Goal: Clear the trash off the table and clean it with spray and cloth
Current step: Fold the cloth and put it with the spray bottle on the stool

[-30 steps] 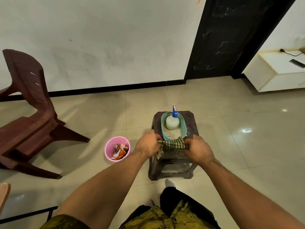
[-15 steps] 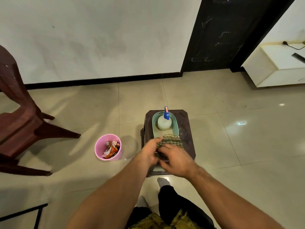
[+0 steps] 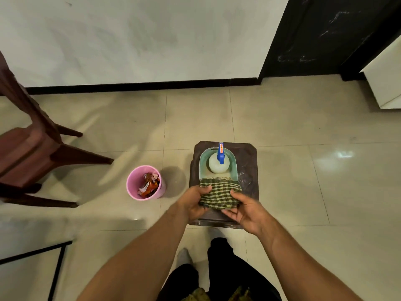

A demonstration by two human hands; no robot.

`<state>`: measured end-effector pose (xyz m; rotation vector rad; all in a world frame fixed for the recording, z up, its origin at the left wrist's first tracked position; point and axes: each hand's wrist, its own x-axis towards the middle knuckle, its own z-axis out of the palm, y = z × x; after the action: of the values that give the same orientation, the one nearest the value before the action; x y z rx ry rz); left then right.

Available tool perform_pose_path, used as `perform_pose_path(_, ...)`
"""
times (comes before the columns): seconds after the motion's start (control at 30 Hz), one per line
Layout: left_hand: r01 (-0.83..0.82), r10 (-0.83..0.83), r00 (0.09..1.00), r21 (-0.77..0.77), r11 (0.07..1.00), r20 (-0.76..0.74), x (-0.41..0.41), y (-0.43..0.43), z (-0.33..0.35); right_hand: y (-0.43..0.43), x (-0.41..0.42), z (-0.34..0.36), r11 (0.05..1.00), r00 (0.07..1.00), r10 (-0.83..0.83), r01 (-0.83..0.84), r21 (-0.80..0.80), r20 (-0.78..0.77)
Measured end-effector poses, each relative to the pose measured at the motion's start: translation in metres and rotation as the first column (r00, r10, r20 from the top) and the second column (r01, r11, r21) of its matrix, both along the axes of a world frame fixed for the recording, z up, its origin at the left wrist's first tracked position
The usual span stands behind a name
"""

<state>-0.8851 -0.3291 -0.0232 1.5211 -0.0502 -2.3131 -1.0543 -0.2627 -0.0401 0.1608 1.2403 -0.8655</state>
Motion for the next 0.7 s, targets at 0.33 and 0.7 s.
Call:
perform_pose_path(0.33,0.242,-0.201,0.845,-0.019,0.97,0.496,-0.027,-0.028,-0.078,-0.055,-0.013,-0.071,0.964,0.863,0.249,-0.18,0.195,-0.44)
perform_pose_path(0.7,0.172,0.019,0.759,-0.228,0.958,0.651,-0.024,-0.019,-0.097,-0.057,-0.01,-0.094,0.991,0.839,0.116,-0.064,0.116,-0.532)
